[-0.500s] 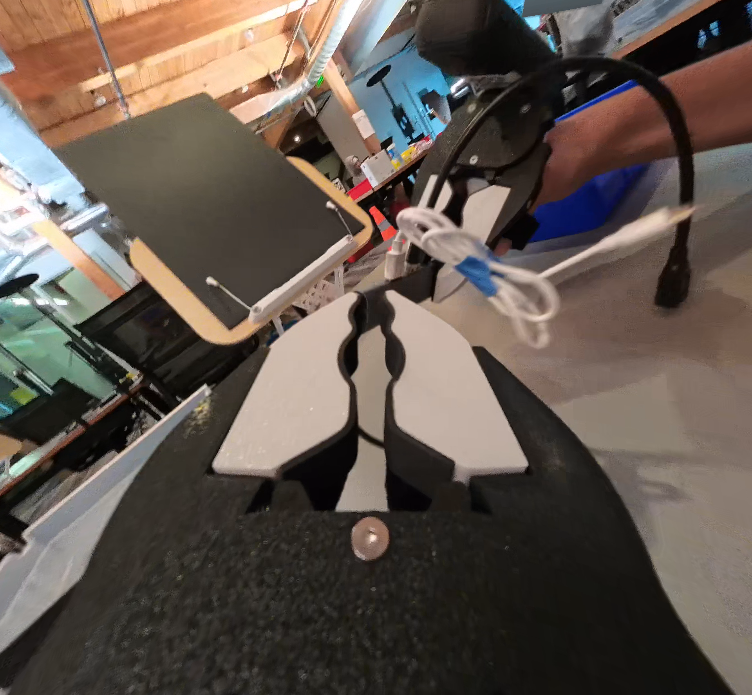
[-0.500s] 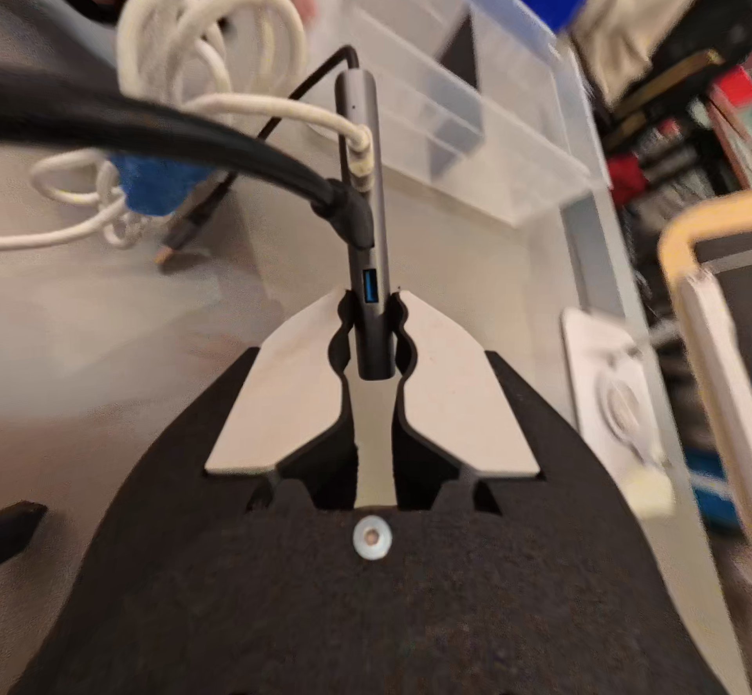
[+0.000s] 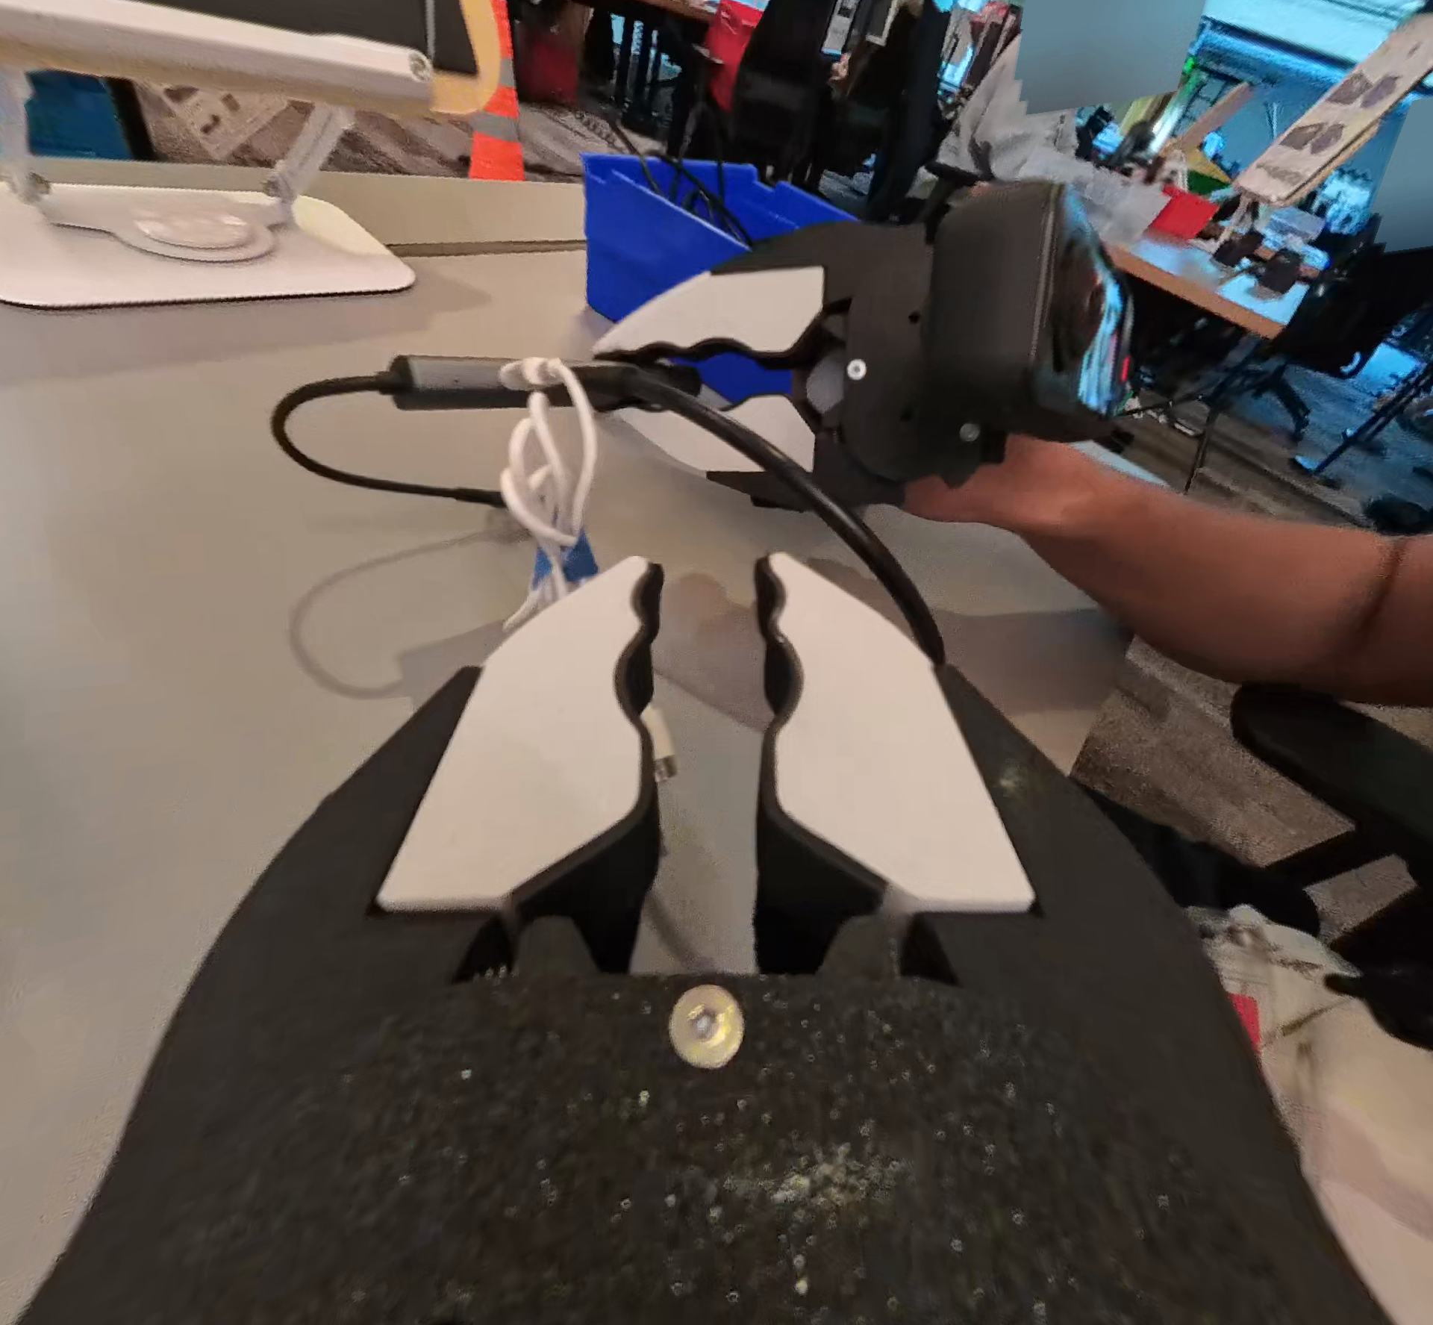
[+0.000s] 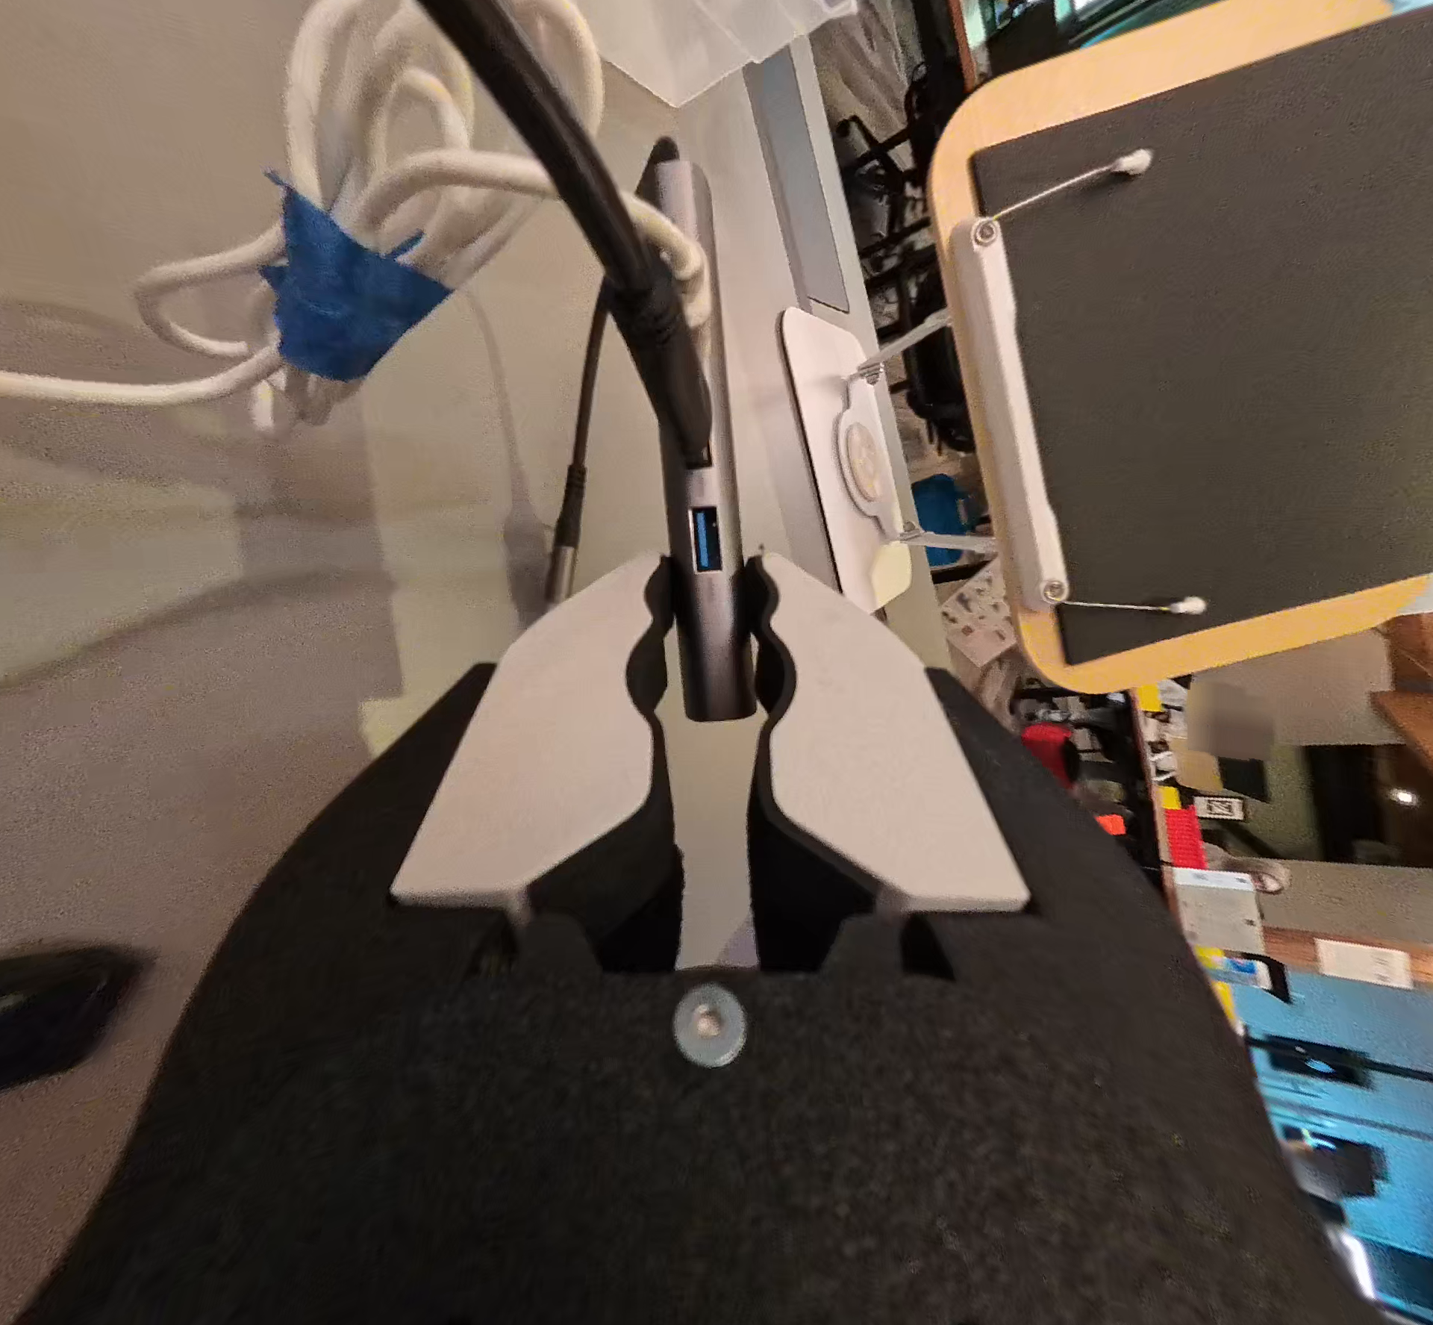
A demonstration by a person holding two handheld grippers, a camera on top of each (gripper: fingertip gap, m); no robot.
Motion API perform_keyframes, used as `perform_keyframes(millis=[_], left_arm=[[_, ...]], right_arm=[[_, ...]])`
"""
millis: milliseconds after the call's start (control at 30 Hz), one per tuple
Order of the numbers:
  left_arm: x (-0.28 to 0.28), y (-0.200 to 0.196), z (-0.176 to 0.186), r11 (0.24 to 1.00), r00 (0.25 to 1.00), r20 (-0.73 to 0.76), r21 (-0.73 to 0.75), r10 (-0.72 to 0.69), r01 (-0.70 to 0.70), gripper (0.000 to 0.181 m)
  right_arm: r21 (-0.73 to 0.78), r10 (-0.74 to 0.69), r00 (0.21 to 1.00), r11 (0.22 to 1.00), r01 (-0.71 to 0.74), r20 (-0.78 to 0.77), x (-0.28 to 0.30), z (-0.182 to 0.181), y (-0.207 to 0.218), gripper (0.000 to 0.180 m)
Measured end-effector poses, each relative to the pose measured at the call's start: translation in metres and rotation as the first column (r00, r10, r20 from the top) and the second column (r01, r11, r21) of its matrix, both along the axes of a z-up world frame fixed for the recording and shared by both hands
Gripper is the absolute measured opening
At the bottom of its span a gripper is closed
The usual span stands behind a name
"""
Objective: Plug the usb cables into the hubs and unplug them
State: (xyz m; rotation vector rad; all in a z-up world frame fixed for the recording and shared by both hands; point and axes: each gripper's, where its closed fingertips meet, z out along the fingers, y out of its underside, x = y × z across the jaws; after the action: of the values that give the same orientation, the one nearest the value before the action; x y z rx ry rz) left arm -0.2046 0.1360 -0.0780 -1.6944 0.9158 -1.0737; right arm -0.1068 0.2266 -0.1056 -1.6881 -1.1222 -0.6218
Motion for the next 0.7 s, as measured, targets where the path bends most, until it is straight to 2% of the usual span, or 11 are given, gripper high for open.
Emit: perform_keyframes(millis=[167, 200, 267, 367, 433, 533, 700], left_arm=[[0.005, -0.014, -0.015, 0.999, 0.998, -0.051, 0.010, -0.031, 0.032, 0.056], [0.003, -0.014, -0.016, 0.999, 0.997, -0.073, 0.011, -0.033, 0.033, 0.057], [-0.013, -0.003, -0.021, 0.998, 0.992, -0.122, 0.052, 0.040, -0.034, 0.049], [-0.044, 0.013, -0.022, 0.989, 0.985, -0.090, 0.030, 0.150, -0.148, 0.037], [-0.051, 0.013, -0.012, 0.988, 0.989, -0.014, -0.032, 0.149, -0.149, 0.034], [-0.040, 0.004, 0.005, 0.993, 0.996, 0.045, -0.092, 0.075, -0.070, 0.032], [-0.019, 0.011, -0.007, 0.992, 0.992, -0.103, -0.099, 0.069, -0.079, 0.032]], right_arm=[[0.004, 0.006, 1.000, 1.000, -0.006, 0.010, -0.010, -0.009, -0.009, 0.018], [0.005, -0.003, 1.000, 1.000, 0.003, 0.025, -0.010, -0.010, -0.009, 0.018], [0.014, -0.018, 0.998, 1.000, 0.017, 0.055, -0.008, -0.009, -0.008, 0.018], [0.022, -0.003, 0.998, 1.000, 0.002, 0.069, -0.011, -0.008, -0.009, 0.018], [0.033, 0.007, 0.996, 0.999, -0.010, 0.093, -0.014, -0.009, -0.010, 0.018], [0.052, 0.014, 0.990, 0.998, -0.022, 0.141, -0.021, -0.013, -0.010, 0.017], [0.091, 0.033, 0.980, 0.995, -0.051, 0.196, -0.034, -0.010, -0.013, 0.018]])
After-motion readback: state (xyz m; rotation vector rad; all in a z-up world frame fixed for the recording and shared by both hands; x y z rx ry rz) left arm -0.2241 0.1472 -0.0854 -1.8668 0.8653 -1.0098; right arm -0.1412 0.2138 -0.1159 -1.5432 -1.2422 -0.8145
